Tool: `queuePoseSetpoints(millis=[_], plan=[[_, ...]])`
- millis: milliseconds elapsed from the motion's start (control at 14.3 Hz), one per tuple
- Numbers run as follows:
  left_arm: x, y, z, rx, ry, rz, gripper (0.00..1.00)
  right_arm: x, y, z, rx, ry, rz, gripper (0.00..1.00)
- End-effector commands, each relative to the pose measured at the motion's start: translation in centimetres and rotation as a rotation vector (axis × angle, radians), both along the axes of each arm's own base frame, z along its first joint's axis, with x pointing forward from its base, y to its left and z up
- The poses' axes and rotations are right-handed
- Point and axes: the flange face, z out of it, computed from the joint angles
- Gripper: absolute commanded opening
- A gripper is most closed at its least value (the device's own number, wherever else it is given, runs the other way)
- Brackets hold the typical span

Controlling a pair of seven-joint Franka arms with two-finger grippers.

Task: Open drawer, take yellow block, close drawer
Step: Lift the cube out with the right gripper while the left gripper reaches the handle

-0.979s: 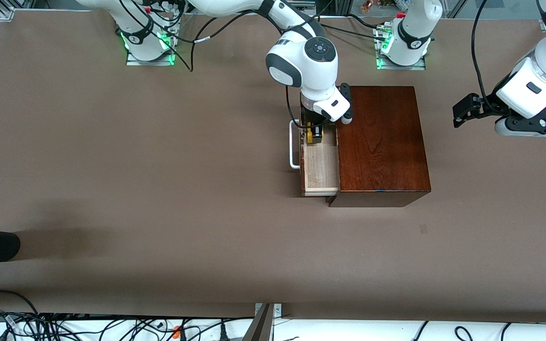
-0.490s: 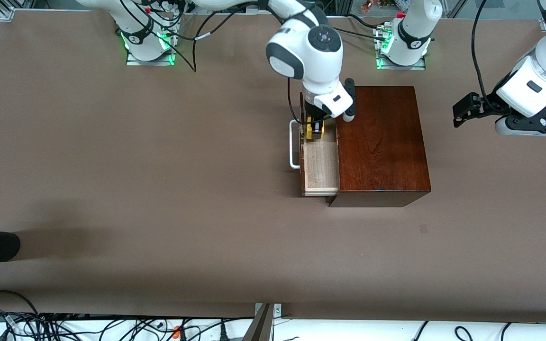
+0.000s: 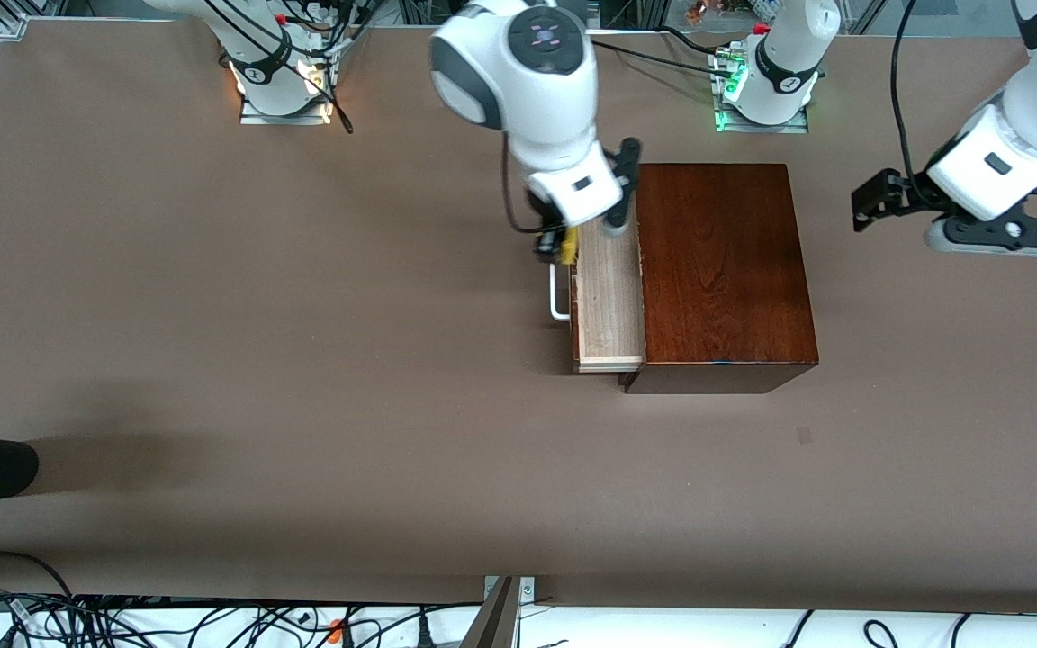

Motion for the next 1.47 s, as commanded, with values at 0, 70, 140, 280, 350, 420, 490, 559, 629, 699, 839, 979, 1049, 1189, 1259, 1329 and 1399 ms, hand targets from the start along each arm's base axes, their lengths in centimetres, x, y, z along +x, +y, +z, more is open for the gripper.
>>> queuePoseSetpoints(millis=[0,70,140,280,350,420,490,559,629,699,839,979,1049,1189,1259,1329,1399], plan=[[-0.3,-3.1,-2.2,-0.023,0.116,-0.213,1.00,7.1,-10.0,-0.5,-0.002,0.121,-0.174,0.00],[0.0,-4.0,-3.4,-0.054,0.146,-0.260,1.00,9.8,-14.4,-0.7,-0.009,0.139,-0.232,0.00],[0.2,-5.3,-4.6,-0.109,0.172,-0.310,1.00,12.1,-18.6,-0.9,-0.005,0.148,-0.288,0.00],[0.6,-8.0,-7.2,-0.208,0.215,-0.458,1.00,14.6,-23.8,-1.1,-0.010,0.152,-0.372,0.00],[0.8,-9.1,-8.4,-0.235,0.220,-0.532,1.00,15.7,-27.2,-1.8,-0.024,0.179,-0.422,0.00],[1.0,-10.9,-9.5,-0.265,0.220,-0.643,1.00,16.0,-29.4,-3.7,-0.054,0.222,-0.462,0.00],[1.1,-12.6,-10.7,-0.308,0.209,-0.740,1.00,16.8,-32.6,-5.2,-0.076,0.242,-0.518,0.00],[1.2,-14.6,-11.1,-0.338,0.175,-0.810,1.00,17.2,-35.3,-6.5,-0.093,0.255,-0.560,0.00],[0.7,-17.6,-11.3,-0.362,0.131,-0.911,1.00,17.4,-37.6,-6.6,-0.102,0.258,-0.590,0.00],[0.0,-20.8,-11.0,-0.373,0.070,-1.019,1.00,17.3,-40.0,-7.3,-0.109,0.266,-0.632,0.00],[-0.8,-25.6,-11.7,-0.399,-0.024,-1.133,1.00,15.9,-43.1,-8.4,-0.055,0.261,-0.703,0.00],[-0.8,-28.8,-13.3,-0.421,-0.108,-1.290,1.00,13.0,-45.4,-9.8,-0.011,0.226,-0.754,0.00],[-0.9,-30.2,-14.5,-0.419,-0.134,-1.372,1.00,11.7,-46.1,-10.3,-0.001,0.215,-0.768,0.00],[-2.4,-33.6,-17.1,-0.357,-0.132,-1.481,1.00,9.9,-47.0,-11.4,0.000,0.219,-0.802,0.00],[-3.0,-35.1,-18.4,-0.336,-0.140,-1.516,1.00,9.1,-47.3,-11.8,-0.003,0.227,-0.848,0.00],[-3.8,-36.5,-19.9,-0.332,-0.145,-1.541,1.00,8.3,-47.6,-12.4,-0.008,0.230,-0.894,0.00],[-4.2,-37.6,-21.5,-0.336,-0.150,-1.557,1.00,7.6,-47.6,-12.9,-0.007,0.225,-0.927,0.00]])
